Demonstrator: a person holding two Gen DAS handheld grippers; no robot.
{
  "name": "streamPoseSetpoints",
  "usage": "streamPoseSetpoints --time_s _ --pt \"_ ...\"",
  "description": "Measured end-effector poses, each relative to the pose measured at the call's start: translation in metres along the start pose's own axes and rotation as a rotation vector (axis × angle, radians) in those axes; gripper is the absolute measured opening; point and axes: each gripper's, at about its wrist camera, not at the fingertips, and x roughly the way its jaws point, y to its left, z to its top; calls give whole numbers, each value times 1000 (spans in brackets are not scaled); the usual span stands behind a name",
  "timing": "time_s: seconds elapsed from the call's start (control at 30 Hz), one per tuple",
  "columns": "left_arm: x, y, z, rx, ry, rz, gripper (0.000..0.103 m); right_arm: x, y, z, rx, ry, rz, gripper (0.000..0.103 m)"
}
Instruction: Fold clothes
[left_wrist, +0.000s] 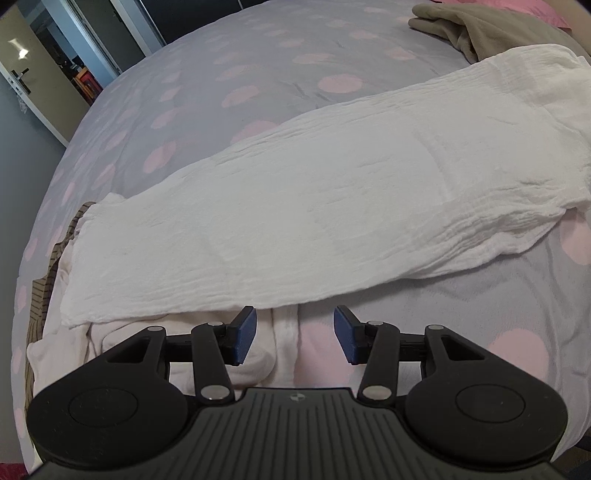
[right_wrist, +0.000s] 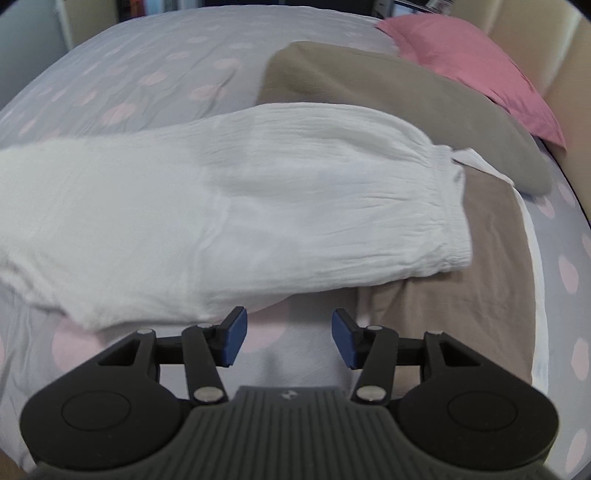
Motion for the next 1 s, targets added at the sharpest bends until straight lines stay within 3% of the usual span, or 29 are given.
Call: streamPoseSetpoints --time_s 0.43,0.63,0.8,1.0 --pt "16 -10 30 -23 5 -78 45 15 -104 28 441 -17 -25 54" --pt "14 -17 40 -9 -18 -98 48 31 -144 26 639 -14 18 54" --pt "18 -20 45 0 -19 -105 48 42 -150 30 704 -16 44 51" --pt "20 -20 45 -6 -13 -92 48 47 -141 33 703 -2 28 36"
